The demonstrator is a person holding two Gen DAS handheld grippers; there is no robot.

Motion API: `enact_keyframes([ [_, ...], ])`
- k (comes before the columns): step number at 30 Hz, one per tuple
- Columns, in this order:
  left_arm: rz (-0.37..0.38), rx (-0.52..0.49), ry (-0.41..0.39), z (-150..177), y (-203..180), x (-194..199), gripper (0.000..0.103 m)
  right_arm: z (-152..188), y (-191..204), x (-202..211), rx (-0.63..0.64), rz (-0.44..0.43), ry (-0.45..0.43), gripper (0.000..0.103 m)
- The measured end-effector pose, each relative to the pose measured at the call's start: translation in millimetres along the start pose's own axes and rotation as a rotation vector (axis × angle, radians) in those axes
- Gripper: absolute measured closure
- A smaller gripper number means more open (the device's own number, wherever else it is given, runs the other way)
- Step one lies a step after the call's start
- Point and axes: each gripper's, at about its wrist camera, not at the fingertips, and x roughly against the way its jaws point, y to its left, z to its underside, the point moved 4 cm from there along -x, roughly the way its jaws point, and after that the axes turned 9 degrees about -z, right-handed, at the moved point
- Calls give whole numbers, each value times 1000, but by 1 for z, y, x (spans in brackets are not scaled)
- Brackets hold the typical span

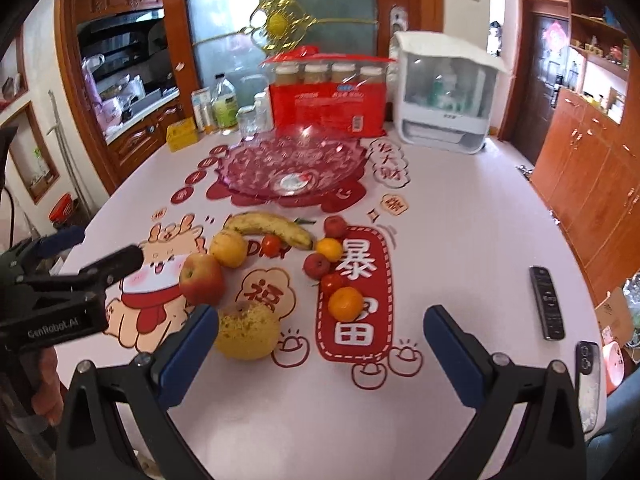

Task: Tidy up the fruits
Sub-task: 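Close the left gripper on the red apple while the right gripper closes on the spotted pear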

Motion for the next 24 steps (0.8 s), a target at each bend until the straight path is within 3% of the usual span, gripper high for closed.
enact_keyframes([
  [13,24,38,143,12,16,-69,1,27,16,-58,50,-120,112,7],
  [24,85,14,239,30,4,-102,1,40,31,-84,88,-202,141,17],
])
